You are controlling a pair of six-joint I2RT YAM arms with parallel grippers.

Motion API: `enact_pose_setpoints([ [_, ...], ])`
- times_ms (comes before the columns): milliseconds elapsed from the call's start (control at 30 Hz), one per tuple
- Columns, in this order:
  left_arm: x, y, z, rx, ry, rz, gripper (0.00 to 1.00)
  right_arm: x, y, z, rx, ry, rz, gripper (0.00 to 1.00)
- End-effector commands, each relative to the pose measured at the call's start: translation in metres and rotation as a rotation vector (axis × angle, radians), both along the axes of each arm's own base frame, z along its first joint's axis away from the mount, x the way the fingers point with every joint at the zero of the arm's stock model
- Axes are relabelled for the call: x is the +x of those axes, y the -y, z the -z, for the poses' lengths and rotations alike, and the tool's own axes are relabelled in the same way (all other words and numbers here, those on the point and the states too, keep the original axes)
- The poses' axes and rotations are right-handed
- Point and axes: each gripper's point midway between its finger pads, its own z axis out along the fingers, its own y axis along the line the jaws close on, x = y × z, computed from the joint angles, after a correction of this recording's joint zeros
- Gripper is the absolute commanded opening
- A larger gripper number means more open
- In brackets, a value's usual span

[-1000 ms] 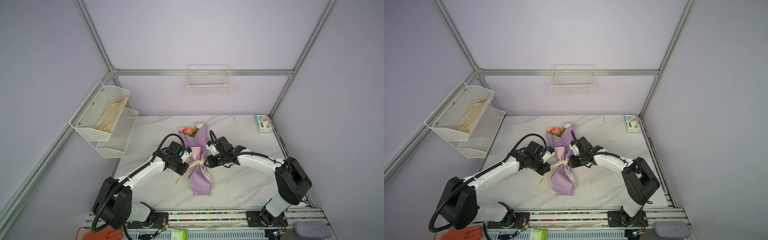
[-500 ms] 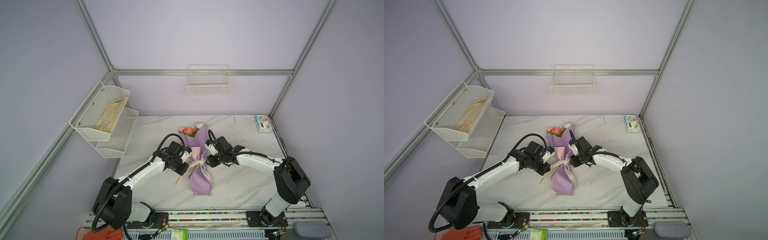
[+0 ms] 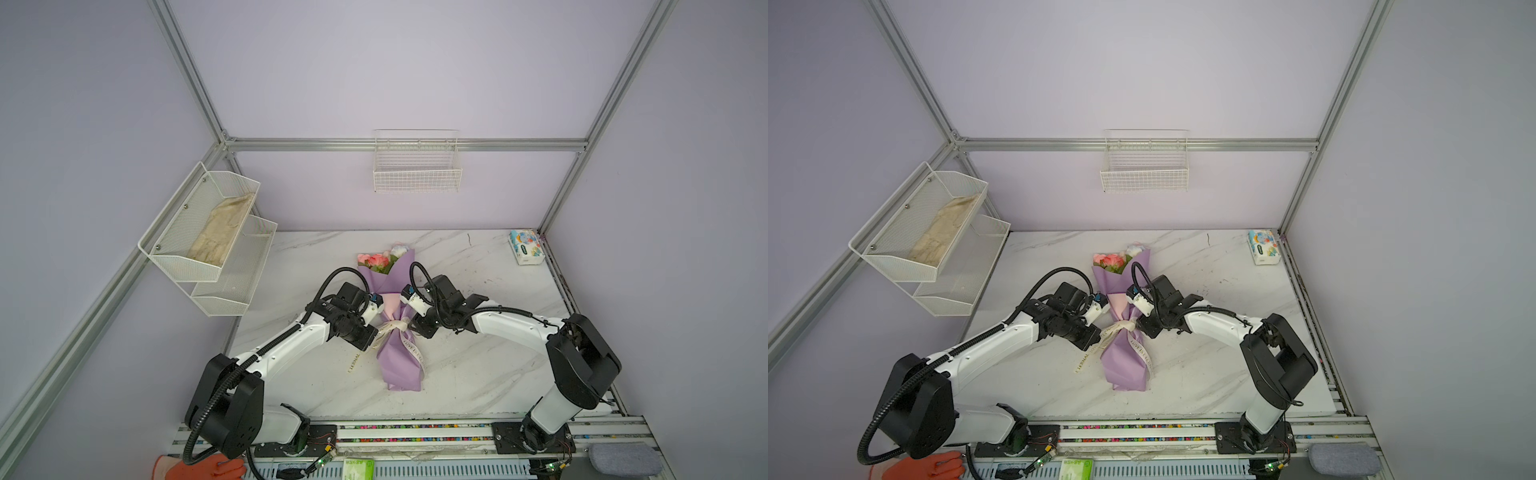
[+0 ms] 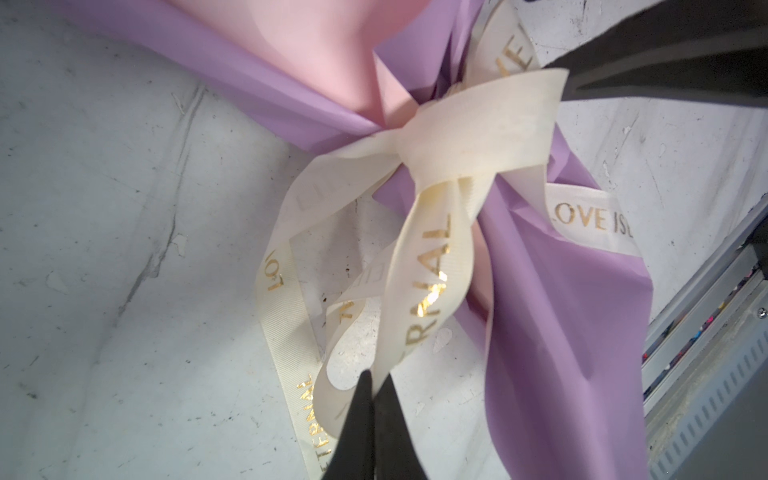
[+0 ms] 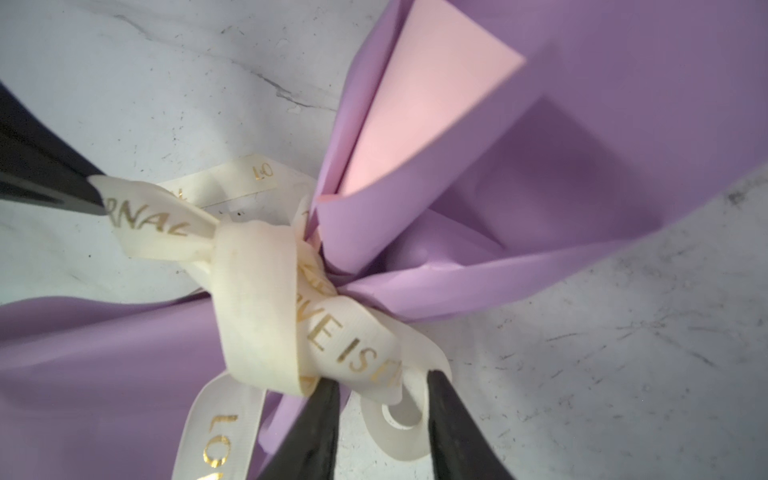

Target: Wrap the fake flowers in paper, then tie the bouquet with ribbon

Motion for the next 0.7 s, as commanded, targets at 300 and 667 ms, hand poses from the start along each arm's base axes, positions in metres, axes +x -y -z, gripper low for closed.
enact_pose_setpoints([
  [300, 0.025, 0.011, -0.04, -0.056, 0.116, 0.013, 0.0, 0.003, -0.002, -0.011, -0.005, 0.089, -0.055, 0.0],
  [667, 0.028, 0.0, -0.038, -0.021, 0.126, -0.04, 0.0, 0.016, 0.027, -0.016, -0.021, 0.061, 0.183, 0.0],
])
